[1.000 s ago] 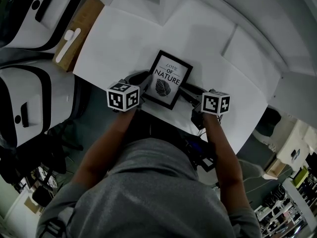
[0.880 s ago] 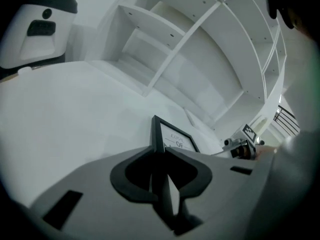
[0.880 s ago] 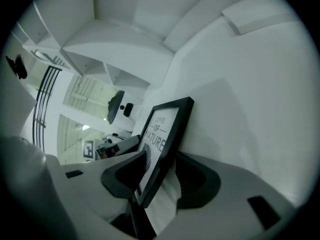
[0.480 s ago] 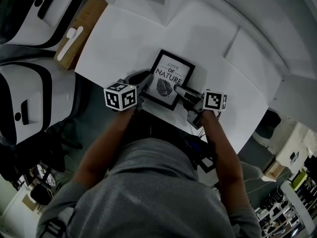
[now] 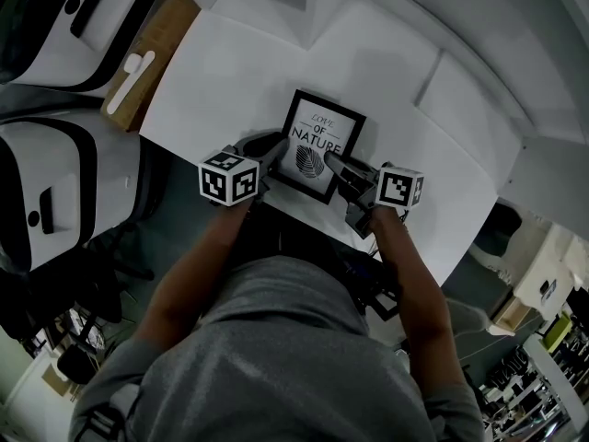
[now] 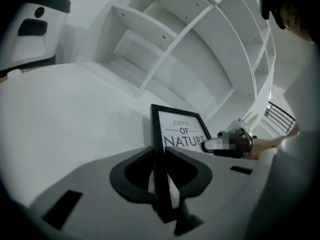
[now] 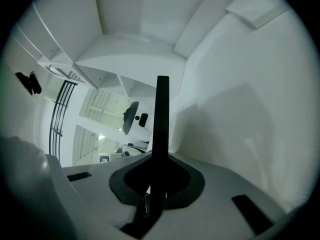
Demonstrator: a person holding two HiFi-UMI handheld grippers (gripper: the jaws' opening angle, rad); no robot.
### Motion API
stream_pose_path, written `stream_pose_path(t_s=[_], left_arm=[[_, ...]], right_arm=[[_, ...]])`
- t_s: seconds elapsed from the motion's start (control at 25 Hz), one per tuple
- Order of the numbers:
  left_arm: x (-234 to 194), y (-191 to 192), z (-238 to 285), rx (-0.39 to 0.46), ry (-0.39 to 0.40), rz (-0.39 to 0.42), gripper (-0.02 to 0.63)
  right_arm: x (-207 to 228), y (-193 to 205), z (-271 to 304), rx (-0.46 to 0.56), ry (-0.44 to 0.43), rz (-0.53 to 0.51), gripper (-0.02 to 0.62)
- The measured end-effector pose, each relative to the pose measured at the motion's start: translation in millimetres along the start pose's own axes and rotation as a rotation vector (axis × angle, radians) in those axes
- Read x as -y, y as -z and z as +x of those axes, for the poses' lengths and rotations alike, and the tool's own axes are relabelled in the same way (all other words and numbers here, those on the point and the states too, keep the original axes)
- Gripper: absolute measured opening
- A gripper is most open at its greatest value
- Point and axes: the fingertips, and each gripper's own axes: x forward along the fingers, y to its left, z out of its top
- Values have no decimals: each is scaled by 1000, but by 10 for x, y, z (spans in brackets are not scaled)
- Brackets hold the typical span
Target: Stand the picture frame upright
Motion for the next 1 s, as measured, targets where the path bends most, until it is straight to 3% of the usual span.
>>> stream_pose_path(t_s=[0.2, 0.32, 0.48, 0.84, 1.0], left_arm=[[44, -45, -13, -3, 17, 36, 78], [100, -138, -35, 16, 8, 78, 96], [149, -312, -86, 62, -33, 163, 181], [440, -756, -215, 182, 39, 204, 176], [146, -783, -429, 189, 35, 211, 128]], right_arm=[[5, -28, -68, 12, 42, -79, 40], [-108, -88, -115, 42, 24, -87, 40], [-195, -140, -218, 88, 7, -94, 40], [-303, -311, -541, 187, 30, -127, 40], [-345, -223, -314, 198, 21, -143, 40]])
